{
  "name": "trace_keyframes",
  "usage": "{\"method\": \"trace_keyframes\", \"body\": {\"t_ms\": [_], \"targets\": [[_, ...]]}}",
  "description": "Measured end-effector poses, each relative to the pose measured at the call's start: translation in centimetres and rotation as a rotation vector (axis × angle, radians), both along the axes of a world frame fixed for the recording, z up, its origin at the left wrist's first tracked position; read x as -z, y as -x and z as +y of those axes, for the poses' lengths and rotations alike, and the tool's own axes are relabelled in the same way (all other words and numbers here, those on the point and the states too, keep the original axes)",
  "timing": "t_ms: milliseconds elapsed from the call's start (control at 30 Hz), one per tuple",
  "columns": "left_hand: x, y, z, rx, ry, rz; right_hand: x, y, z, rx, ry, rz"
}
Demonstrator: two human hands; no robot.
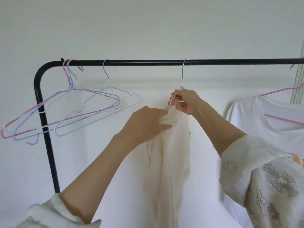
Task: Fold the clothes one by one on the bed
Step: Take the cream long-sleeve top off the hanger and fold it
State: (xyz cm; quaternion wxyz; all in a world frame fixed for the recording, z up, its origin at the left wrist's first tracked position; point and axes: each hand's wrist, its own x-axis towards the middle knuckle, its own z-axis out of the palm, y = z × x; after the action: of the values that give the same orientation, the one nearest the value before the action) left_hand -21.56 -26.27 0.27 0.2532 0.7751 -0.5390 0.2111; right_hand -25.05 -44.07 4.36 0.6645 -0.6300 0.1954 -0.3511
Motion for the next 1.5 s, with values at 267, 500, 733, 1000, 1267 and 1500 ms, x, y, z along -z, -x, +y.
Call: {"method": "trace_keyframes", "body": {"t_ms": [267, 500, 733, 1000, 1267, 1500], "targets": [[1.8, -1.4, 2.2, 0.005, -0.03, 0.149, 0.3, -0.9, 1.0, -0.115, -0.001, -0.068], [3.9, -2.2, 1.7, 0.078, 0.048, 0.142, -0.9, 0.4, 1.1, -0.127, -0.034, -0.186], [2.4, -2.0, -0.1, 0.212, 0.397, 0.438, 1.6, 0.5, 2.4, 0.09, 0.494, -0.011], [3.6, -4.0, -2.4, 0.197, 0.676, 0.832, 4.2, 3.9, 2.8, 0.046, 0.961, 0.069], [4.5, -3.2, -5.9, 0.185, 0.517, 0.954, 4.9, 5.7, 1.7, 0.141, 0.712, -0.19], [7.1, -1.5, -10.6, -0.02, 0.021, 0.665, 3.5, 9.6, 0.2, 0.135, 0.368, -0.381]]}}
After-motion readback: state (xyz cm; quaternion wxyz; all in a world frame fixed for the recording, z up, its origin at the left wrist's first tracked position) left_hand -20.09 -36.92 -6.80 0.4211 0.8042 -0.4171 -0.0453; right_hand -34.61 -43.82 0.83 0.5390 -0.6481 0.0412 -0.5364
